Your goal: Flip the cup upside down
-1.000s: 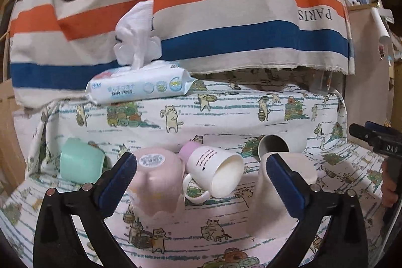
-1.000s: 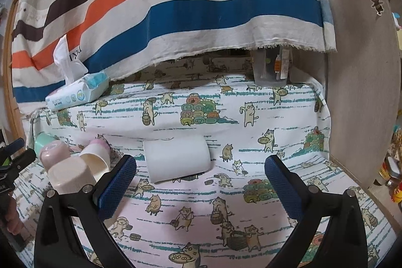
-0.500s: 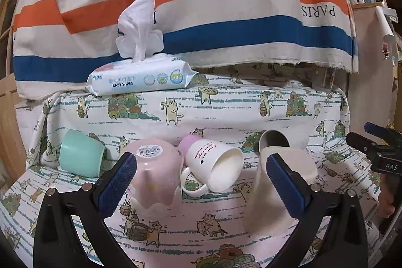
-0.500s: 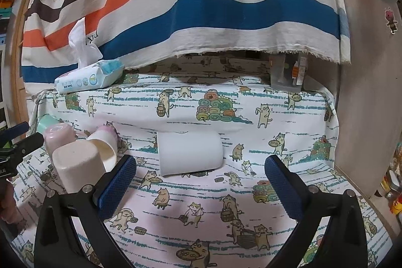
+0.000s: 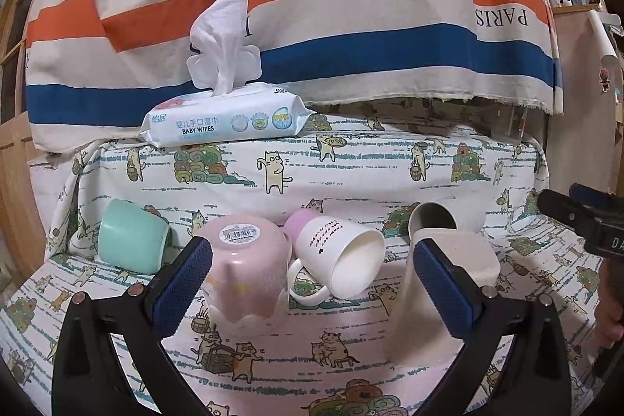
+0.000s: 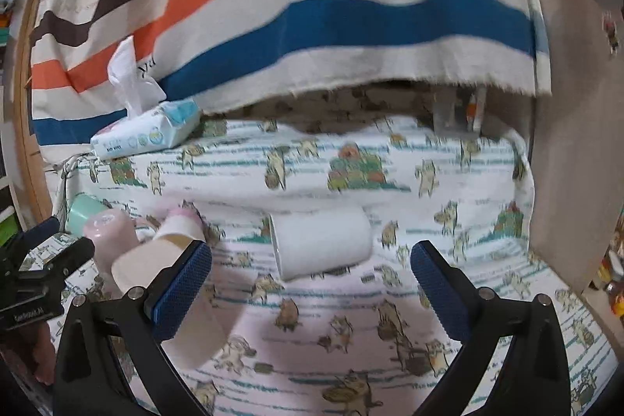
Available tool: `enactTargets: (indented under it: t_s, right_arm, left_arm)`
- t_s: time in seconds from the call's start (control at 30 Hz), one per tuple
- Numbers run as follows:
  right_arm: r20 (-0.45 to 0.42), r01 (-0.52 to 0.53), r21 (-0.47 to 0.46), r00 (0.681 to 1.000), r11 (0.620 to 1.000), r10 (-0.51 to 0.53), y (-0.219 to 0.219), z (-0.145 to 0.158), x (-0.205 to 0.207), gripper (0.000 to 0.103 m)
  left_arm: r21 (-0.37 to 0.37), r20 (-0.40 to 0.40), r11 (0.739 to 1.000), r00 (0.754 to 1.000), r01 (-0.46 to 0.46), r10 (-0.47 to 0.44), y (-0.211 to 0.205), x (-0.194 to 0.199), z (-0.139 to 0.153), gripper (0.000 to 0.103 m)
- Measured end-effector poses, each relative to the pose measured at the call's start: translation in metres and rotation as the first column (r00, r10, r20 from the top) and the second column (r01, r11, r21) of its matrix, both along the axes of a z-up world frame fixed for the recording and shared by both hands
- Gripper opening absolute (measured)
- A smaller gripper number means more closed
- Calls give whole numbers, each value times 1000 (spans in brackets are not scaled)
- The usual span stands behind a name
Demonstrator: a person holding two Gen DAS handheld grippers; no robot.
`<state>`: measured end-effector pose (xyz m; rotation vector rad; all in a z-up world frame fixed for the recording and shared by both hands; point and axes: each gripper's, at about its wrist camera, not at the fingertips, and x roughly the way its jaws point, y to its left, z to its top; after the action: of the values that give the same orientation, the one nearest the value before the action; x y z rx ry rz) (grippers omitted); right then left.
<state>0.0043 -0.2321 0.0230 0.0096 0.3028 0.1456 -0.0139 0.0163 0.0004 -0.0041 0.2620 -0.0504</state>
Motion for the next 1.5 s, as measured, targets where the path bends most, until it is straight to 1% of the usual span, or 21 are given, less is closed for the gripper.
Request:
enactTargets:
  t_s: [0.2,0.23,0.27,0.3,0.33,0.57,0.8,1.17,1.5]
  right_arm:
    - [17,-21,14,1000,1000,21,12,-17,1,103]
    - [6,-25,6,1000,1000,25,14,-19,3,103]
    - [5,-46,2,999,999,46,14,-18,3,103]
    - [26,-55,3,998,998,55,14,-17,0,103]
    - [45,-43,-3,998,999,43,15,-17,-3,103]
    - [49,-77,-54,996,996,80,24,-18,-8,103]
    - [37,-60,-41,997,997,62,20,-18,-6,103]
    - [38,-59,-41,997,997,61,21,-18,-6,103]
    - [25,-58,-44,998,997,59,18,-20,-4,103]
  left_arm:
    - [1,4,1000,1000,0,0,0,-1,0,103]
    - [1,2,1000,1000,0,0,0,0,0,103]
    - [3,-1,1000,1000,-2,2,0,0,0,103]
    - [4,-2,1000,1000,-4,4,0,1,0,103]
    - [5,-4,1000,1000,-5,5,0,1,0,103]
    - [5,-6,1000,1000,-6,6,0,2,-1,103]
    - [7,-5,1000,1000,-7,7,0,2,-1,103]
    - [5,-23,1000,1000,-17,17,4,6,-2,103]
    - [14,-16,1000,1000,-18,19,2,4,-1,103]
